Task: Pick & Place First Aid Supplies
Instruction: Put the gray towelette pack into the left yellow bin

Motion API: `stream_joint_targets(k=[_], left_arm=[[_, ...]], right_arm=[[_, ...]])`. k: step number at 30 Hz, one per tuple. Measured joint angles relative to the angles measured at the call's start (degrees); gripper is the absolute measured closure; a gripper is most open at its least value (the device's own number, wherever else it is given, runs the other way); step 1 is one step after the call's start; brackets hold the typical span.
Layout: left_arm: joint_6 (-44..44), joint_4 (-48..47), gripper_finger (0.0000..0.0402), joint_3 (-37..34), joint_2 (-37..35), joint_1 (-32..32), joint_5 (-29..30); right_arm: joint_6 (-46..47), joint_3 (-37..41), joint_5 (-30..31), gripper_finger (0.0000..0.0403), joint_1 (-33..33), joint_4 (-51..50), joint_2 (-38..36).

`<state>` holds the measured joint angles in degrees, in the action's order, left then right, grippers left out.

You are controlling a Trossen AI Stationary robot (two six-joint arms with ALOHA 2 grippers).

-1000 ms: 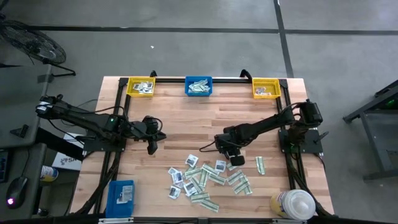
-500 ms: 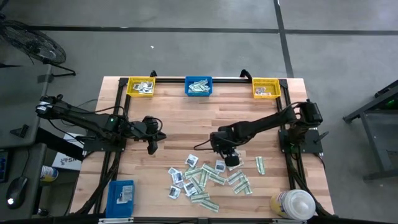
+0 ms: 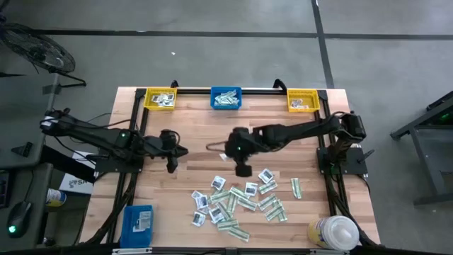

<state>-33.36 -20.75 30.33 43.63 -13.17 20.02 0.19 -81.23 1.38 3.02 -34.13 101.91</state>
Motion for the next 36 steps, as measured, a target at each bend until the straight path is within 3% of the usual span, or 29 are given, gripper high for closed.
stream_joint_targets(k=[7, 15, 20, 30, 36], left_arm=[[4.6, 2.53, 0.0355, 0.0, -4.06, 0.04, 7.31], [19.41, 20.7, 0.0355, 0.0, -4.12, 0.02, 4.43], [23.91, 28.05, 0.0355, 0.0, -4.14, 0.04, 3.98], [25.88, 36.63, 0.0355, 0.0, -3.7, 0.04, 0.95], [25.63, 37.68, 0.0355, 0.0, -2.46, 0.03, -4.98]], right_arm=[[-0.04, -3.09, -4.49, 0.04, -4.1, 11.86, -0.01], [7.47, -3.94, -22.5, 0.04, -7.88, 28.17, -0.01], [12.42, -3.96, -31.65, 0.0398, -9.35, 37.05, -0.01], [11.61, -3.96, -33.32, 0.0399, -9.41, 39.15, -0.01], [11.47, -3.96, -33.45, 0.0395, -9.76, 40.07, -0.01]])
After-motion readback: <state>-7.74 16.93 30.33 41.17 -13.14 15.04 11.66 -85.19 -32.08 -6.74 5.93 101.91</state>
